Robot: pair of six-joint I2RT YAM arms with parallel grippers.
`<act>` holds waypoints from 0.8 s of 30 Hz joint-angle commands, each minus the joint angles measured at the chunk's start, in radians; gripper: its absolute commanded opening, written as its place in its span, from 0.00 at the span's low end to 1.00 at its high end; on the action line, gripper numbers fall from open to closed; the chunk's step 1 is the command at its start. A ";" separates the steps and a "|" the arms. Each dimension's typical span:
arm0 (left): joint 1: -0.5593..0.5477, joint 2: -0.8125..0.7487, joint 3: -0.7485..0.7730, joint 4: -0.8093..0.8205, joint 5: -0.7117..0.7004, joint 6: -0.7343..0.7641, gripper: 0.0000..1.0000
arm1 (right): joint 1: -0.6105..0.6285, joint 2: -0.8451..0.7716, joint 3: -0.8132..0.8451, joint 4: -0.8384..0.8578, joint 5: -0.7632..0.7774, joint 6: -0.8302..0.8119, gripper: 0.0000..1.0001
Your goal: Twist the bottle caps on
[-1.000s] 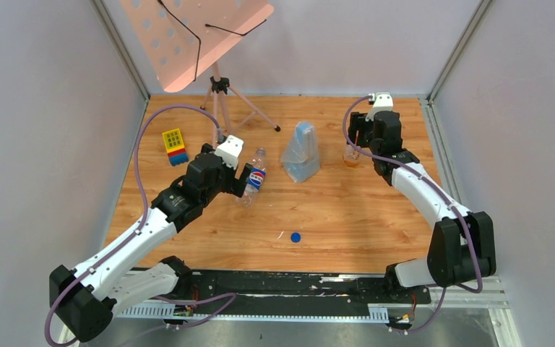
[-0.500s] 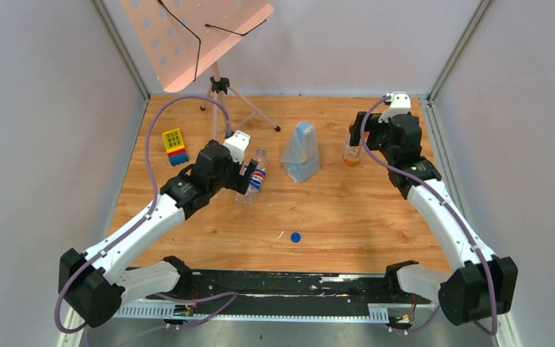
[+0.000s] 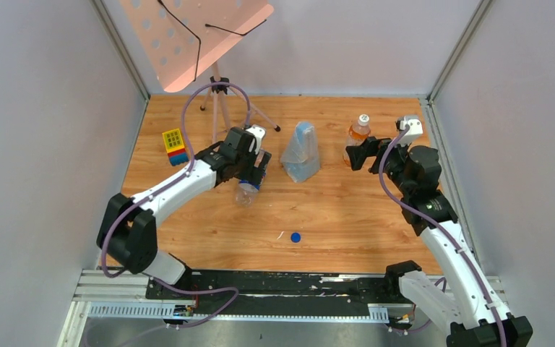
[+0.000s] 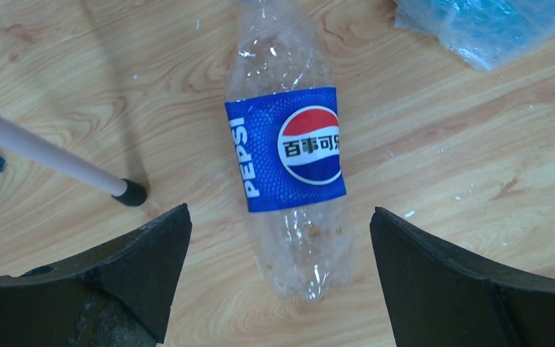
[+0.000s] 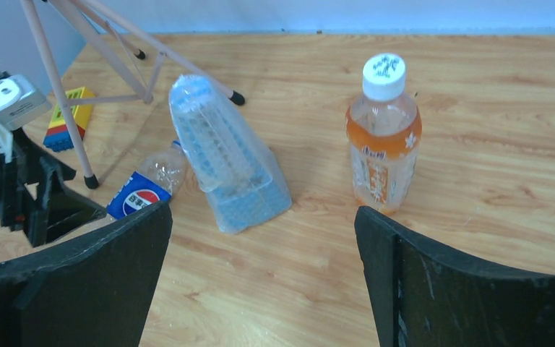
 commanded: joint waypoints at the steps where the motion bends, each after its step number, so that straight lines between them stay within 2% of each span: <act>1: 0.004 0.112 0.084 0.000 -0.001 -0.029 1.00 | 0.000 -0.007 -0.015 0.030 -0.020 0.035 1.00; 11: 0.013 0.337 0.196 -0.021 -0.032 -0.041 1.00 | 0.000 -0.009 -0.025 0.031 -0.015 0.033 1.00; 15: 0.014 0.362 0.174 -0.024 -0.015 -0.053 0.98 | 0.000 -0.017 -0.028 0.030 -0.018 0.029 1.00; 21: 0.014 0.307 0.101 -0.057 0.061 -0.078 0.80 | 0.000 -0.006 -0.025 0.030 -0.036 0.033 0.99; 23: 0.012 0.272 0.066 -0.071 0.085 -0.087 0.65 | 0.000 -0.003 -0.024 0.030 -0.042 0.035 0.99; 24: 0.008 0.245 0.040 -0.075 0.094 -0.089 0.62 | 0.000 -0.002 -0.024 0.030 -0.045 0.037 0.99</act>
